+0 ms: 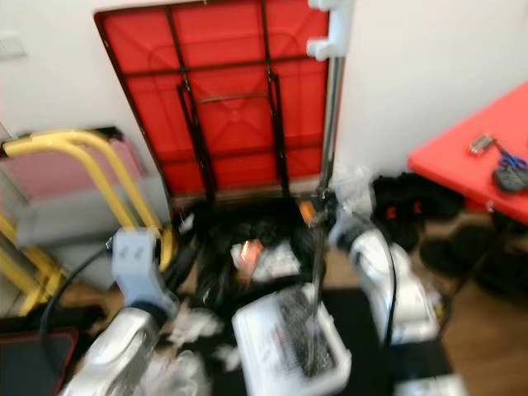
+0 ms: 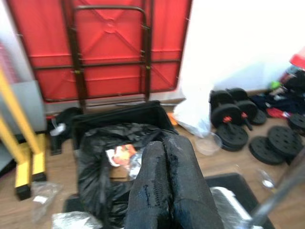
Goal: Sweep floor
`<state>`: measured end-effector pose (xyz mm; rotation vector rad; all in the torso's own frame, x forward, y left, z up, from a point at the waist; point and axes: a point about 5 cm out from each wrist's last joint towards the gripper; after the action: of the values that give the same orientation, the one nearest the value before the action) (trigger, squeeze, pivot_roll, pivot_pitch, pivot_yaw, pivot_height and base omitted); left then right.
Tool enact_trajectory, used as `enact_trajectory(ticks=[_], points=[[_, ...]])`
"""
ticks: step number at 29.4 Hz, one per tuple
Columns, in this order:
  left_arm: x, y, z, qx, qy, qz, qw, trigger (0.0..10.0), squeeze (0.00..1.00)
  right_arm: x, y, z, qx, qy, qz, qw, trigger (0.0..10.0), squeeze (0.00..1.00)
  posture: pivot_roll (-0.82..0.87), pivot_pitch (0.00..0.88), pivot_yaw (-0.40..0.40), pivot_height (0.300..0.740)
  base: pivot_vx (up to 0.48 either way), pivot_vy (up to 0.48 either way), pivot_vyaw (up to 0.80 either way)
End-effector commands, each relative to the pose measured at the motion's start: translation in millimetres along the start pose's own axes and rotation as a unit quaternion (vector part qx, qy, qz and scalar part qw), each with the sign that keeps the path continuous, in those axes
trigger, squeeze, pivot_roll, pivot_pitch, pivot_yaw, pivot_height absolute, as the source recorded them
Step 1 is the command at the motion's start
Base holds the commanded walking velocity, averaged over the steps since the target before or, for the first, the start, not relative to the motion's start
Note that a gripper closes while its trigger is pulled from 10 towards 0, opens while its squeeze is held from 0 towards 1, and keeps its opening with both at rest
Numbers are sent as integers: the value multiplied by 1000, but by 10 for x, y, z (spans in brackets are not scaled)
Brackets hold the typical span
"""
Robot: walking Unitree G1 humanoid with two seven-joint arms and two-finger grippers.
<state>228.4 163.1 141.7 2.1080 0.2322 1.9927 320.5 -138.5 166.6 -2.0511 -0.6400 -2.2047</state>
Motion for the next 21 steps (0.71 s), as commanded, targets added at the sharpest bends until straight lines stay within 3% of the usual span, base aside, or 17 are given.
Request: enact_trajectory(ticks=[1,21], points=[[-12,-8,0,1,-1,-1,1000,10000,0,204,59,40,-20,45,-9,999,10000,0,-77,18,-9,740,0,0,0],[-1,-14,-1,0,-2,13,1000,10000,0,182,107,53,-56,38,-17,998,10000,0,-75,25,-8,740,0,0,0]])
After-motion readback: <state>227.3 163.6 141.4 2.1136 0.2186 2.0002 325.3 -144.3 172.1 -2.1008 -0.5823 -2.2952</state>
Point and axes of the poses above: a point about 5 cm out from each wrist's last joint towards the gripper, its own z axis pointing out of the wrist towards the gripper, its own x axis along the axis of the wrist's last joint, y = z × x, and after that the axes turned 13 degrees about -z, right-handed
